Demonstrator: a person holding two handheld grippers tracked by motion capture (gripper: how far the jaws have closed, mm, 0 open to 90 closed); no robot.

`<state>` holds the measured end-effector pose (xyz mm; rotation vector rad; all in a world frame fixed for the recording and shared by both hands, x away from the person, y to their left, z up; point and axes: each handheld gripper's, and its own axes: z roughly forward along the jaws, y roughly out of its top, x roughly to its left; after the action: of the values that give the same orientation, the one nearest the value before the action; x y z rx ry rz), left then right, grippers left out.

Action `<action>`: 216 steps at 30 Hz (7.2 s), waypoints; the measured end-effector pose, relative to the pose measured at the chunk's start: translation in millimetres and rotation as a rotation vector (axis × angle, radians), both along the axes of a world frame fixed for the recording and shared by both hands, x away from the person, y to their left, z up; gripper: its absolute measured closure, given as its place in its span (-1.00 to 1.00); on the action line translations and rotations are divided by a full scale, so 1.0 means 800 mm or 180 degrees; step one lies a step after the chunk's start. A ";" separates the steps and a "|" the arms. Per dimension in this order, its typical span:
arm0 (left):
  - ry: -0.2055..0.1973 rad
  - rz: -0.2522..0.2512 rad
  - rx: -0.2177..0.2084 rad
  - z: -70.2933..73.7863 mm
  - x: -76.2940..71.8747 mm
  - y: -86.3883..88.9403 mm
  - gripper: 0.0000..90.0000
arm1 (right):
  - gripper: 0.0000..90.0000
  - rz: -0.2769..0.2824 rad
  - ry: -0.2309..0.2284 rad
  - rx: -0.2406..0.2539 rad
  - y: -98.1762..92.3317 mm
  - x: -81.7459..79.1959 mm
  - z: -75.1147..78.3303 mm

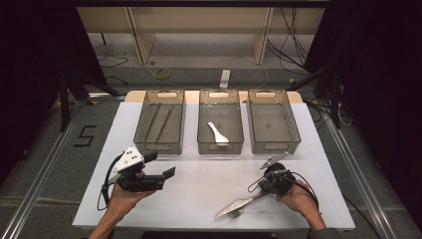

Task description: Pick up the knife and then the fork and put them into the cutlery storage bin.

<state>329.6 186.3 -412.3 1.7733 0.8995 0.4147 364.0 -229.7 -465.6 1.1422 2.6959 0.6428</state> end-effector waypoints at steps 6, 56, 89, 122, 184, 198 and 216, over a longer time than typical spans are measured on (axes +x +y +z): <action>0.0006 0.0004 0.0012 -0.001 0.000 0.000 -0.66 | 1.00 -0.0007 0.0011 -0.0105 -0.004 -0.013 0.002; -0.0021 -0.0022 0.0042 0.000 -0.001 -0.002 -0.65 | -0.06 0.0689 0.0138 -0.0352 0.027 -0.069 0.013; -0.0016 -0.0046 0.0066 0.000 -0.001 -0.003 -0.65 | 0.65 0.1210 0.0177 -0.0603 0.042 -0.062 0.010; -0.0035 -0.0025 0.0034 0.000 -0.001 -0.001 -0.65 | 0.80 0.0982 -0.0120 -0.0198 0.029 -0.056 0.045; -0.0110 -0.0009 -0.0062 0.002 -0.002 0.000 -0.65 | 0.80 -0.0679 -0.0859 0.0654 -0.005 0.171 0.155; -0.0110 -0.0010 -0.0072 0.003 -0.002 0.001 -0.65 | 0.80 -0.0974 -0.0930 0.0414 -0.020 0.198 0.135; -0.0101 -0.0013 -0.0063 0.002 -0.002 0.000 -0.65 | 0.79 -0.1135 -0.0846 0.0191 -0.058 0.195 0.095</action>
<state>328.2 186.1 -410.6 1.7457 0.8748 0.4289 519.6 -276.2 -389.8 1.3953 2.1951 0.7560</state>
